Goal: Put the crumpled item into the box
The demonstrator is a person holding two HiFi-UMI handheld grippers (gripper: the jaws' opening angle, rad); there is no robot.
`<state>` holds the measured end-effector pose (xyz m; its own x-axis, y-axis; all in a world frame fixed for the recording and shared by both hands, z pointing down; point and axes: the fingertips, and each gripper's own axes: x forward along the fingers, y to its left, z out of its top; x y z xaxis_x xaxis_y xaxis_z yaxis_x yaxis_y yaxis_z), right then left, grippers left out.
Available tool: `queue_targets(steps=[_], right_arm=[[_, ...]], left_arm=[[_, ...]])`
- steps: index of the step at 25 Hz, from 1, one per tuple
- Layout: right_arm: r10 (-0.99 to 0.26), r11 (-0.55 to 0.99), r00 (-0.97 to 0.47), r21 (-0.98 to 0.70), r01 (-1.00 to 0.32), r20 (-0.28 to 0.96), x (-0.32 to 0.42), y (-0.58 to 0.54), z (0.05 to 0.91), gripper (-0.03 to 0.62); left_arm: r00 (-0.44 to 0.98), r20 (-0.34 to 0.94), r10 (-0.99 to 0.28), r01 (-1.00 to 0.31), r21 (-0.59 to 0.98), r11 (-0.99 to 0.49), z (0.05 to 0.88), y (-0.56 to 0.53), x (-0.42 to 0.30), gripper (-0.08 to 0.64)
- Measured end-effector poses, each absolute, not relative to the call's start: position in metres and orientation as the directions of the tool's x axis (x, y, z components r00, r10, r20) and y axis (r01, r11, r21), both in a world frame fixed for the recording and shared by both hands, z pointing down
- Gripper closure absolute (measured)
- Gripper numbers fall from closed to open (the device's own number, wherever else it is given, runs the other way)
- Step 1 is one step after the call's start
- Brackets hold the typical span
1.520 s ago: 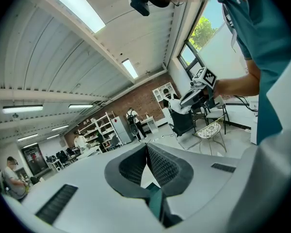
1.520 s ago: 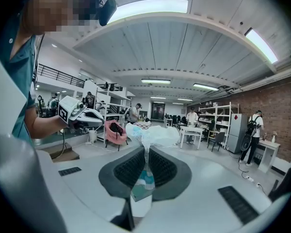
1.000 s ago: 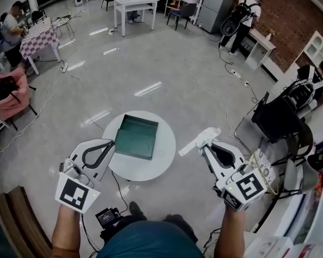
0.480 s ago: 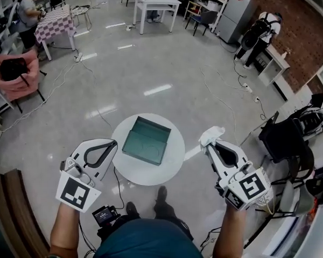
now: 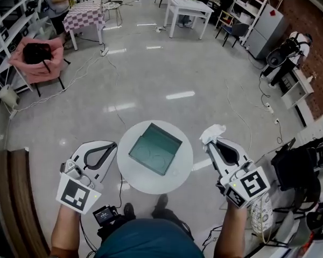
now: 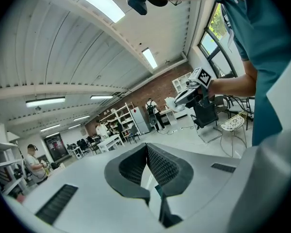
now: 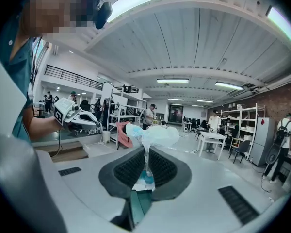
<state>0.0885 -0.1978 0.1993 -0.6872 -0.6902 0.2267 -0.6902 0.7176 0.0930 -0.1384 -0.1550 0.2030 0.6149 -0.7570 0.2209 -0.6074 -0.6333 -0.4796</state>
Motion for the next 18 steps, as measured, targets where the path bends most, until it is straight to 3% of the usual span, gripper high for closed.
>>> queue_targets(steps=[18], right_arm=[[-0.511, 0.855, -0.83, 0.031, -0.518, 0.222, 0.139, -0.299, 0.281, 0.537]], left_arm=[[0.443, 0.299, -0.845, -0.704, -0.467, -0.535, 0.275, -0.207, -0.059, 0.541]])
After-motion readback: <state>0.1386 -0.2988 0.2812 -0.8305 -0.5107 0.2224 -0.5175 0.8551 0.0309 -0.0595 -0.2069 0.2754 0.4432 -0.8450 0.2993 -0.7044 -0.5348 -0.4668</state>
